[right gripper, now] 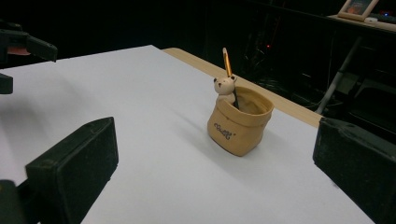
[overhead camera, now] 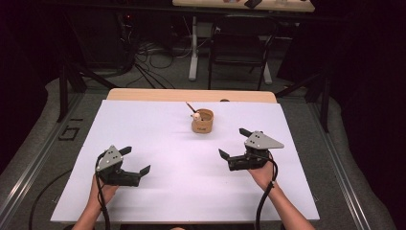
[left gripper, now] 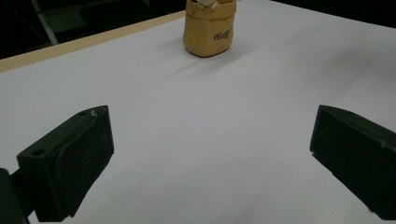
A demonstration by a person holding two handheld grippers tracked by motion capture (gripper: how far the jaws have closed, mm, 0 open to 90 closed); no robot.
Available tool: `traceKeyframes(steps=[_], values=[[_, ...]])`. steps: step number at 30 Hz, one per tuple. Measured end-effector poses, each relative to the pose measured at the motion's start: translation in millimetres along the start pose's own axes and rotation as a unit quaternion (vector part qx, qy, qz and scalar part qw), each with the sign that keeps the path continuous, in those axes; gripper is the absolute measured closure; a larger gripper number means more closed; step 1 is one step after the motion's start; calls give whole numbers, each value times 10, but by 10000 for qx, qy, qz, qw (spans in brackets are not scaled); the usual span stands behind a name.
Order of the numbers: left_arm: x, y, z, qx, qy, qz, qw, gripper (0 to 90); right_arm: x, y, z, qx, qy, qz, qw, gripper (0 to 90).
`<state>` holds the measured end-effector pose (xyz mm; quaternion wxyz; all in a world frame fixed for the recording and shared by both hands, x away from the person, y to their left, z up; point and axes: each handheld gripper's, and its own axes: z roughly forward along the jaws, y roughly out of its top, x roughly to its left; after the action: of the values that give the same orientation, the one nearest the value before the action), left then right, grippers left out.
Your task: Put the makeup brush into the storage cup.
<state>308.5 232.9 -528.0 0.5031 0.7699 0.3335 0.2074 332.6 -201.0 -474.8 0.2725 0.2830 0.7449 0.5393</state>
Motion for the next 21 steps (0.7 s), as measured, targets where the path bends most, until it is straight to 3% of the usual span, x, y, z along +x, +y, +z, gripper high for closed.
traceKeyframes(steps=[7, 21], values=[[-5, -34, -71, -41, 44, -21, 10000, 0, 35, -93, -128, -109, -261, 8, 9996, 0], [-25, -106, -198, -109, 219, -41, 9997, 0, 86, -290, -321, -227, -265, 144, 9993, 0]])
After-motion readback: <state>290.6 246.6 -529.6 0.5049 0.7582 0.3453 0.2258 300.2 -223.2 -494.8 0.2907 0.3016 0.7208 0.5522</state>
